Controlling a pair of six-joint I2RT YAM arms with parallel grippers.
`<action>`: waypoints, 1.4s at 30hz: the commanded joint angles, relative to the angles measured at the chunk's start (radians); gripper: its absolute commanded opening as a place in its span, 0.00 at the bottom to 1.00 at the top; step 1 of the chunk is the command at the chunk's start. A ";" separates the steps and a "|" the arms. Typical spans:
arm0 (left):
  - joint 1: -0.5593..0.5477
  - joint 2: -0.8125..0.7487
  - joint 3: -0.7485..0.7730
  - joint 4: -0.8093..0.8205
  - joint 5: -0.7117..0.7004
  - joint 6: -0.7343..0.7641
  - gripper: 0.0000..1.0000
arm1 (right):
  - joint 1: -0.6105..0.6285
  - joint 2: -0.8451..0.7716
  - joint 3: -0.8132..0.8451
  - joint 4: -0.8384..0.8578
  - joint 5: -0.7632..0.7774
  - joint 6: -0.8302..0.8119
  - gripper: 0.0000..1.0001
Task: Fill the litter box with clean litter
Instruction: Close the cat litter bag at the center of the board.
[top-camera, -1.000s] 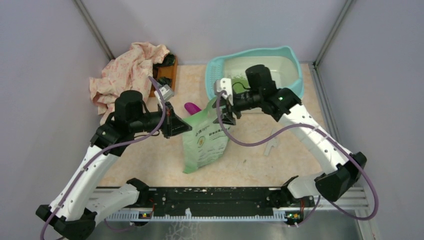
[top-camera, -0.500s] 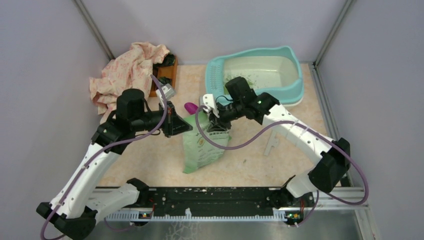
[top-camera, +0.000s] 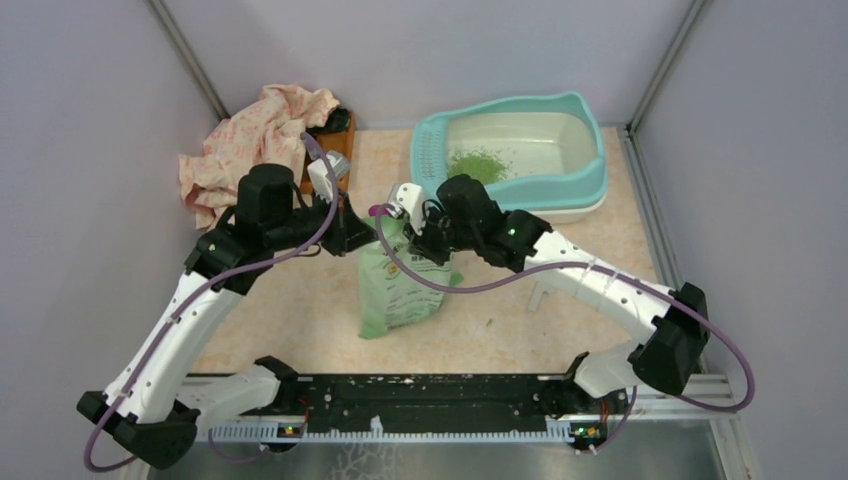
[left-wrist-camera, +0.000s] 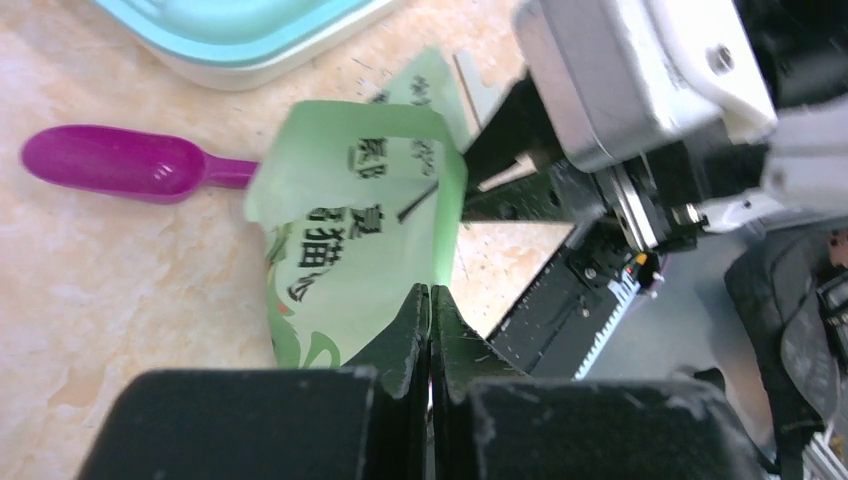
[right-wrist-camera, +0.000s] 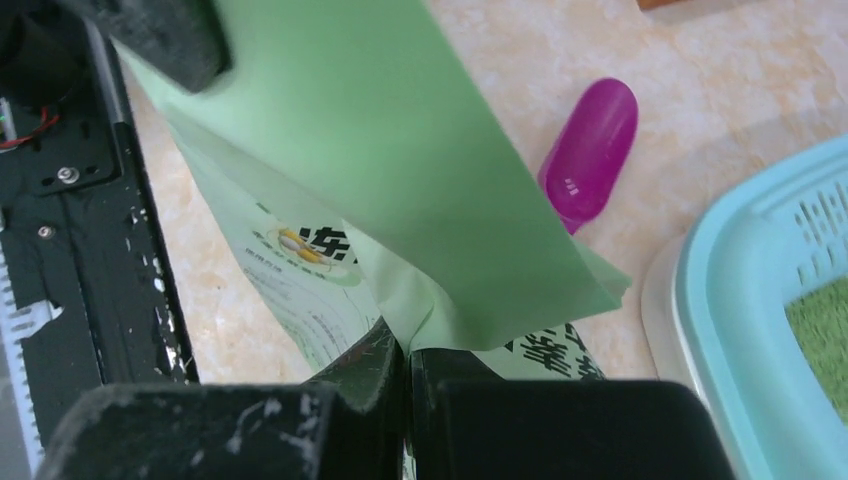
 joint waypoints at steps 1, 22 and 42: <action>0.037 0.031 0.105 0.133 -0.119 0.015 0.00 | 0.081 -0.082 -0.003 0.058 0.252 0.199 0.00; 0.378 0.155 0.143 0.293 0.102 -0.068 0.00 | 0.312 0.098 0.164 0.130 0.843 0.721 0.00; 0.433 0.173 0.107 0.356 0.138 -0.102 0.00 | 0.334 0.073 0.099 0.369 1.247 0.599 0.00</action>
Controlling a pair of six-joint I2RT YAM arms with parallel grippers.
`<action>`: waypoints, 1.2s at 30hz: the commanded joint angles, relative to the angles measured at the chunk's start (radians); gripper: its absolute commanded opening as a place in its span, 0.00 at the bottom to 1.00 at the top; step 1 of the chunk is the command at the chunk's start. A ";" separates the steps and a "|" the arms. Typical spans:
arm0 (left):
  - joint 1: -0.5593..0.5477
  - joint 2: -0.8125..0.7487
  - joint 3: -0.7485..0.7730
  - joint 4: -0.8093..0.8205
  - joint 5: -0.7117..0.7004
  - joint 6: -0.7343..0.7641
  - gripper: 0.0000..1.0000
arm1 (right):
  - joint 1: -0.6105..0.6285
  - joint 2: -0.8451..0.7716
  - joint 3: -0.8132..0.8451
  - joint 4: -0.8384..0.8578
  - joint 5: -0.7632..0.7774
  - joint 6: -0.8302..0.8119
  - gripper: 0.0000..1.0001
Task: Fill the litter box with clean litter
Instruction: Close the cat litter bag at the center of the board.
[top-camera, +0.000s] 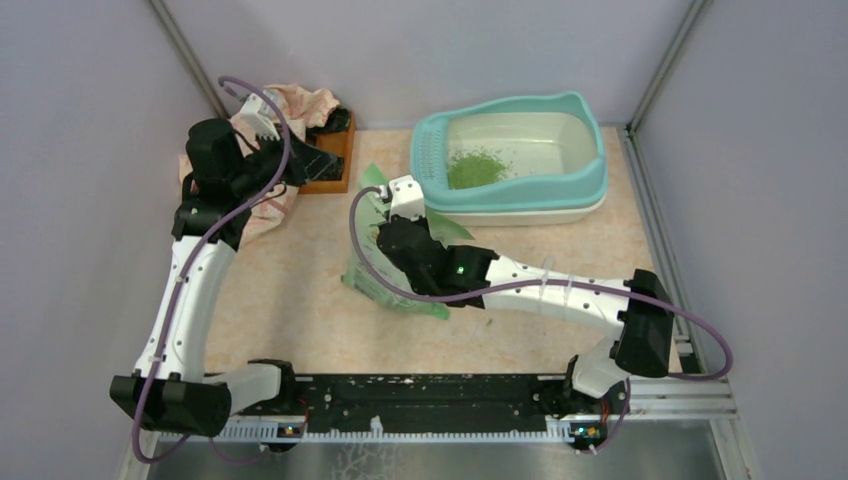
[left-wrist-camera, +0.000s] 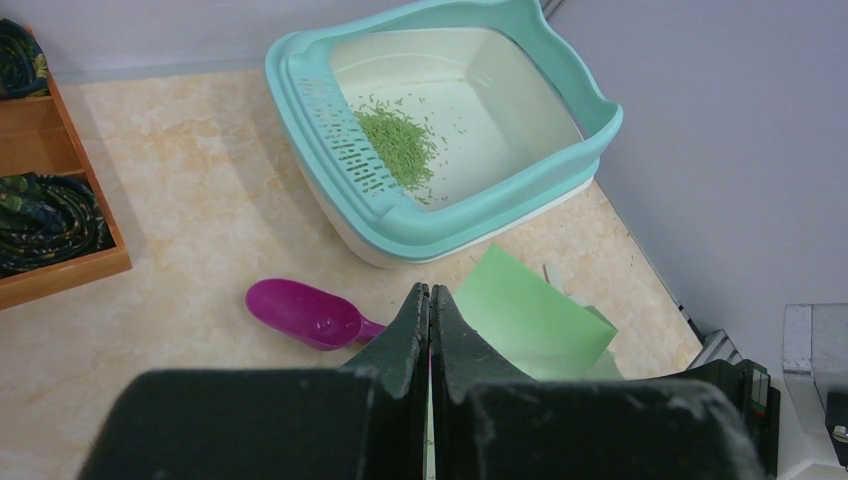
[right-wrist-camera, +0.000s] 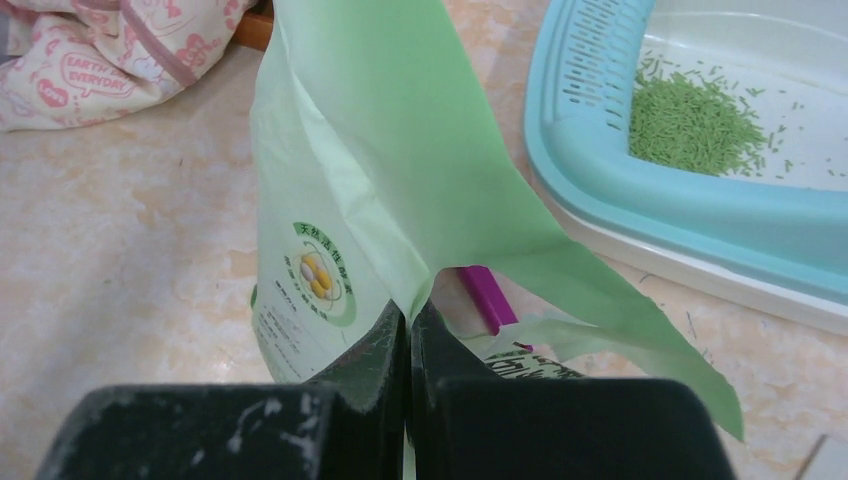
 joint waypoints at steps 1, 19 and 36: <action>0.007 0.001 0.010 0.034 0.015 -0.006 0.00 | 0.005 -0.047 0.062 0.152 0.149 -0.073 0.00; 0.007 -0.013 -0.024 0.037 0.027 -0.006 0.00 | 0.008 -0.043 0.111 0.331 0.217 -0.268 0.00; 0.007 -0.086 -0.101 0.034 0.055 -0.013 0.38 | -0.343 -0.774 -0.534 0.049 -0.404 0.208 0.35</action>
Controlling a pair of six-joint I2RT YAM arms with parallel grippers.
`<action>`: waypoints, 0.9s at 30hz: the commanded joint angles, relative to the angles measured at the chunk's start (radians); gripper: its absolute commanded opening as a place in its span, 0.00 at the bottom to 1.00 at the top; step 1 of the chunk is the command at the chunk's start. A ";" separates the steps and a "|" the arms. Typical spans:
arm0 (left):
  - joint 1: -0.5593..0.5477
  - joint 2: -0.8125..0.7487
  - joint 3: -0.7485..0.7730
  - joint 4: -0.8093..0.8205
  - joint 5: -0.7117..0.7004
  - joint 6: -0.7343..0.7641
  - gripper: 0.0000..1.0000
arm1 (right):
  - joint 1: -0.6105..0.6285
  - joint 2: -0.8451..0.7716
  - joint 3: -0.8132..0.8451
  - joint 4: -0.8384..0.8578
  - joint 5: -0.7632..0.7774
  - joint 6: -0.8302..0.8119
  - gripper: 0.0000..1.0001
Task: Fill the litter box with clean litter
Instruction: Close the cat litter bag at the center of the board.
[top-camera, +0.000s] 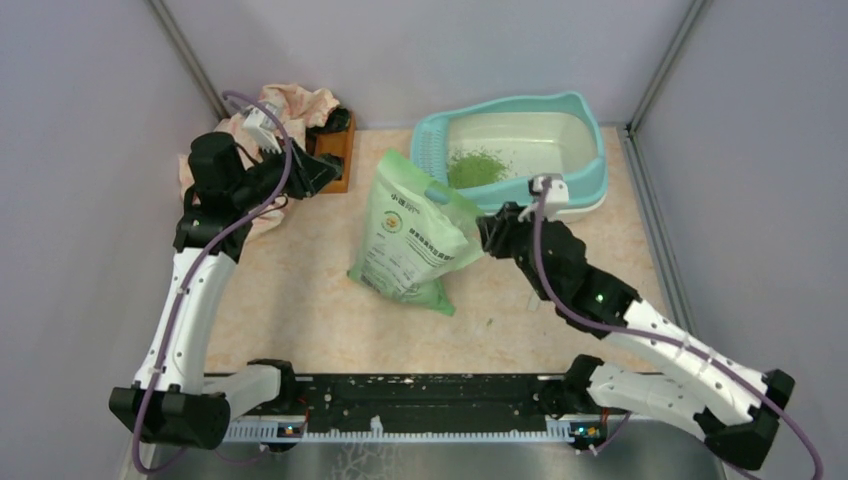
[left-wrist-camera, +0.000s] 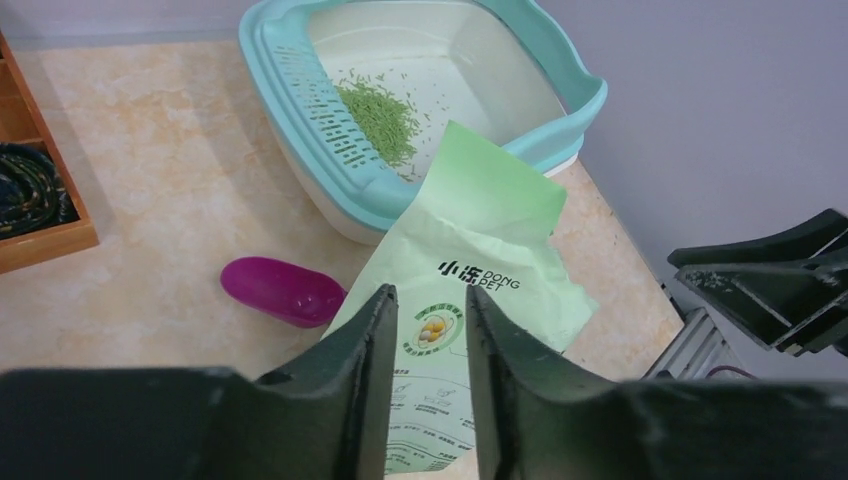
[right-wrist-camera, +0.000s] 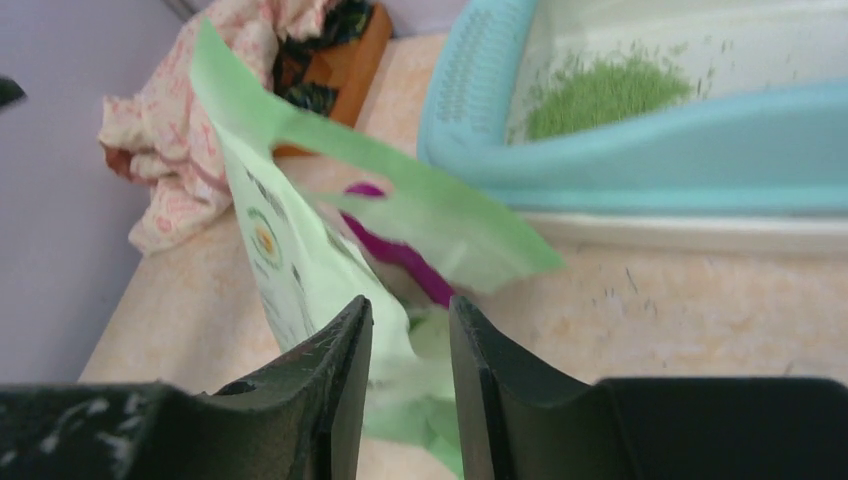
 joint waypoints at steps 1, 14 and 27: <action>0.005 -0.037 -0.022 0.023 0.016 -0.002 0.41 | -0.048 -0.217 -0.237 0.063 -0.214 0.084 0.39; 0.005 -0.038 -0.045 0.024 0.029 -0.014 0.43 | -0.170 -0.432 -0.729 0.565 -0.432 0.109 0.47; 0.005 -0.018 -0.038 0.030 0.048 -0.025 0.41 | -0.417 -0.059 -0.837 1.216 -0.880 0.220 0.50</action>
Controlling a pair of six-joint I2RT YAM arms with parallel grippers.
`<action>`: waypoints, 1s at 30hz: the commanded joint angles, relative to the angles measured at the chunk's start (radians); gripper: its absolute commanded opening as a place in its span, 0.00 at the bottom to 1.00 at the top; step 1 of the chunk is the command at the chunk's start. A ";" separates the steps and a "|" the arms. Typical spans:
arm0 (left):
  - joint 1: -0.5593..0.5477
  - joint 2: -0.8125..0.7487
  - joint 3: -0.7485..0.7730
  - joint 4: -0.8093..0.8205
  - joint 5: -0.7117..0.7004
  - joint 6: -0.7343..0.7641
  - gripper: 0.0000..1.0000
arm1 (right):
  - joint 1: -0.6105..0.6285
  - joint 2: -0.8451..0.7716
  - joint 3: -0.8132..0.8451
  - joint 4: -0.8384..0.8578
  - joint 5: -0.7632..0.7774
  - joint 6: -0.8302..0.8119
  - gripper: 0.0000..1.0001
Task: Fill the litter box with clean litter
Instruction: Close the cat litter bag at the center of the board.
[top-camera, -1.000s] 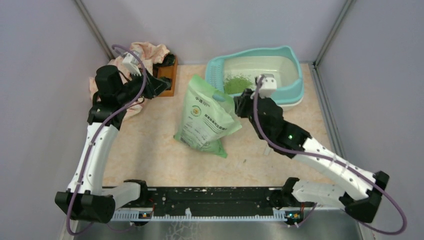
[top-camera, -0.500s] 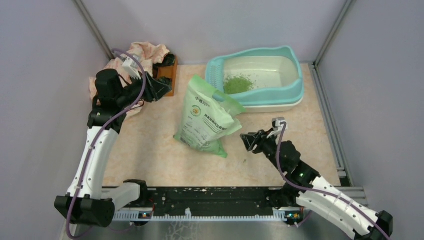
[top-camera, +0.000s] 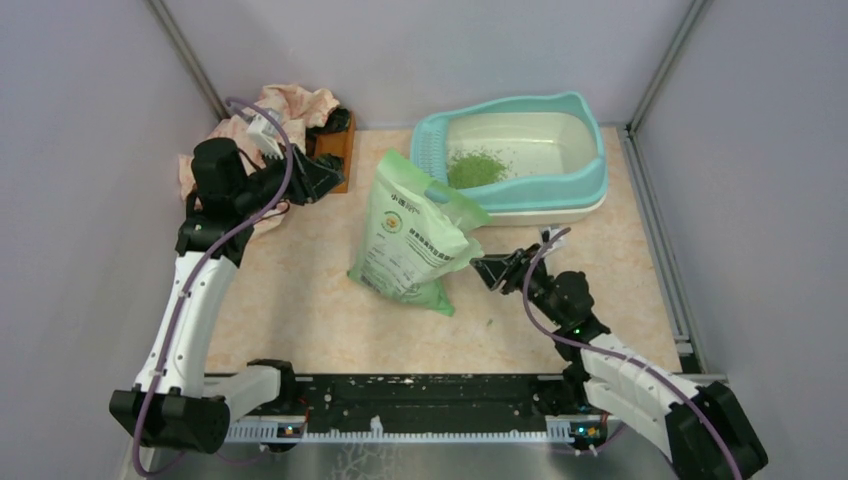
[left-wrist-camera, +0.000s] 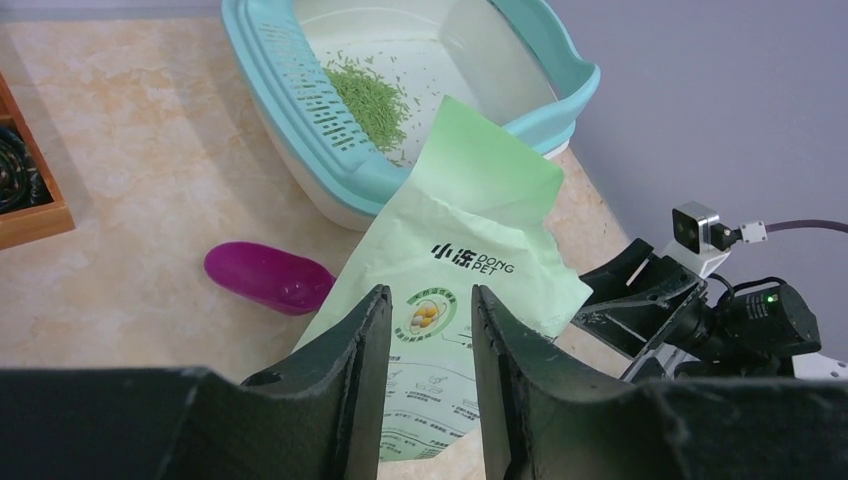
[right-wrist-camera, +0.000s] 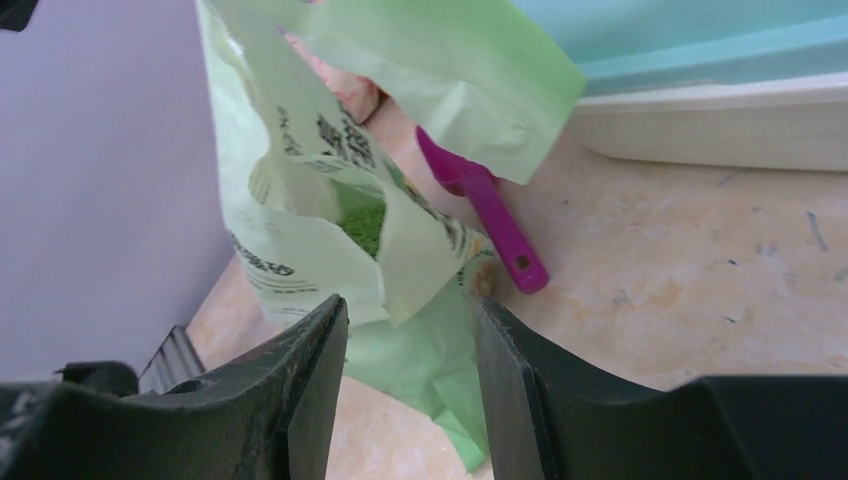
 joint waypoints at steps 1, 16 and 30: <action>0.005 0.012 0.005 0.024 0.028 -0.010 0.41 | -0.017 0.120 0.002 0.395 -0.199 0.040 0.50; 0.004 0.028 0.025 0.004 0.020 -0.004 0.40 | -0.017 0.429 0.052 0.764 -0.262 0.075 0.53; 0.003 0.035 0.050 -0.018 0.026 0.000 0.40 | -0.017 0.506 0.015 0.795 -0.146 0.016 0.56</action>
